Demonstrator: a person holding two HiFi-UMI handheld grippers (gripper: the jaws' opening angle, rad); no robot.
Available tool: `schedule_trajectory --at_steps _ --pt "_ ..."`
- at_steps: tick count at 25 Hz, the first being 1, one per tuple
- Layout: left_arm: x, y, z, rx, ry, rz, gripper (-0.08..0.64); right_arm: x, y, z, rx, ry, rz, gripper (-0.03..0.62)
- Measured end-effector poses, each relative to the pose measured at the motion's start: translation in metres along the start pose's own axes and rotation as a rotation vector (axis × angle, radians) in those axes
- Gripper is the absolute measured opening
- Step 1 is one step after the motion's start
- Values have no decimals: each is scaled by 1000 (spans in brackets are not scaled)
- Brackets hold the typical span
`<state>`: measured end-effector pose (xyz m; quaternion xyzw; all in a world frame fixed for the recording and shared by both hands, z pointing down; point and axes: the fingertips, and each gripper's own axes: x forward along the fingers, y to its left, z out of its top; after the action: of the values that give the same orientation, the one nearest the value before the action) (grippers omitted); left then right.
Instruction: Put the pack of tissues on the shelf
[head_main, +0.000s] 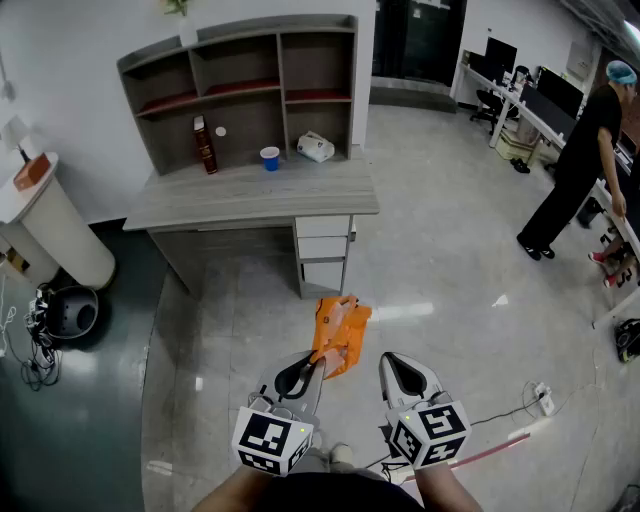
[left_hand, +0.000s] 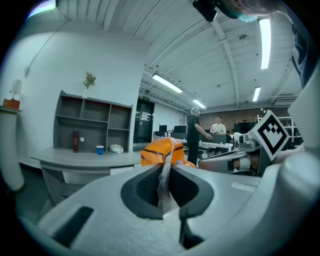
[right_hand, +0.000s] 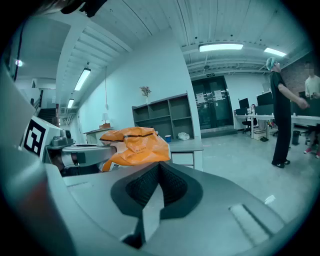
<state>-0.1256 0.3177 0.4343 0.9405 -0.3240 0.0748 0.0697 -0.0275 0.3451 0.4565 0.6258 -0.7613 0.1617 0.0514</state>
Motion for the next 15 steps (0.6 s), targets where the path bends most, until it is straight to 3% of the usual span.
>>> schedule_trajectory --at_steps 15 --pt "10 -8 -3 -18 7 26 3 -3 -1 3 8 -17 56 -2"
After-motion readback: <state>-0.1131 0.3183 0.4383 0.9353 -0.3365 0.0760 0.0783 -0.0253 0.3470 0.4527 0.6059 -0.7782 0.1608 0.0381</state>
